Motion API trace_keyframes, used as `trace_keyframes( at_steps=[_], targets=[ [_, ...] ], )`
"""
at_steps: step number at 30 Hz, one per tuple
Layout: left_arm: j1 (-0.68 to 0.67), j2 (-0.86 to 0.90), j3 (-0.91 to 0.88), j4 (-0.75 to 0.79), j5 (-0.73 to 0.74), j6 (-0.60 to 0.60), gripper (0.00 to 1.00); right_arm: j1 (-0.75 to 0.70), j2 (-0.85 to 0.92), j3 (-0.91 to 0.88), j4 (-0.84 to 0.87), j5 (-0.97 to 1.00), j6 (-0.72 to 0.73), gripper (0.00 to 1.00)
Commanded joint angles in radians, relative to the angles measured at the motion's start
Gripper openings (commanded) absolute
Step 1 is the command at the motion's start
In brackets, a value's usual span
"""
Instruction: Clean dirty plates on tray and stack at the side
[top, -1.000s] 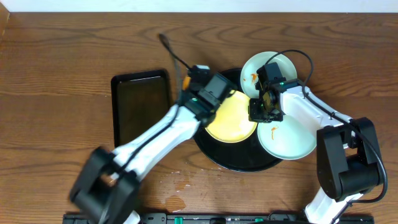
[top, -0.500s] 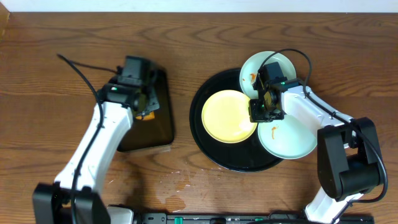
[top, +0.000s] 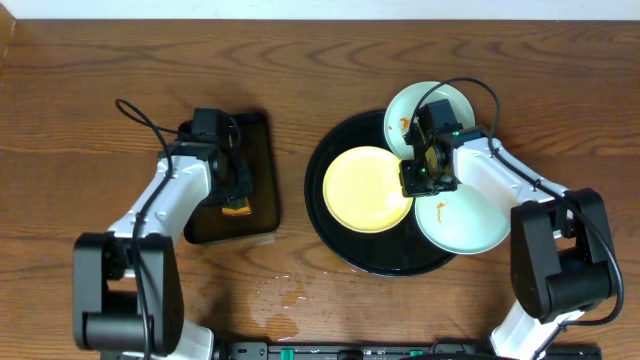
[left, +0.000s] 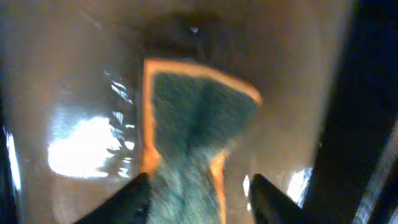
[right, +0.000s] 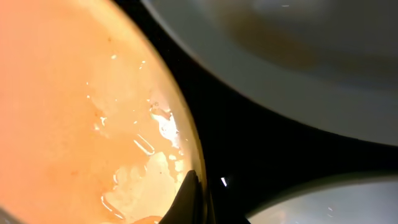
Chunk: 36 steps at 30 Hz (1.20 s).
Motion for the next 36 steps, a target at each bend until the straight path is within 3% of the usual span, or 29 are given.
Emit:
trace_keyframes(
  at_steps=[1, 4, 7, 11, 15, 18, 25, 36],
  targets=[
    [-0.008, -0.090, 0.038, -0.011, 0.130, 0.012, 0.58, 0.001, 0.012, -0.014, 0.005, -0.061, -0.082, 0.01],
    [-0.035, -0.144, 0.038, -0.011, 0.167, 0.011, 0.58, 0.001, 0.012, -0.014, 0.021, -0.086, -0.080, 0.02],
    [-0.082, -0.163, 0.038, -0.010, 0.168, 0.011, 0.58, 0.001, 0.012, -0.014, 0.033, -0.142, -0.076, 0.11],
    [-0.172, -0.156, 0.038, -0.008, 0.166, 0.011, 0.58, 0.002, 0.013, -0.015, 0.054, -0.193, -0.022, 0.13],
    [-0.207, -0.155, 0.038, -0.002, 0.163, 0.011, 0.58, 0.005, 0.018, -0.022, 0.055, -0.193, -0.002, 0.10],
    [-0.207, -0.155, 0.038, -0.003, 0.163, 0.011, 0.58, 0.010, 0.018, -0.029, 0.056, -0.201, -0.002, 0.01],
    [-0.208, -0.155, 0.038, -0.006, 0.163, 0.011, 0.58, -0.003, -0.006, -0.022, 0.056, -0.142, 0.025, 0.01],
    [-0.208, -0.155, 0.038, 0.009, 0.166, 0.011, 0.58, 0.044, -0.228, 0.002, 0.058, 0.081, 0.001, 0.01]
  ],
)
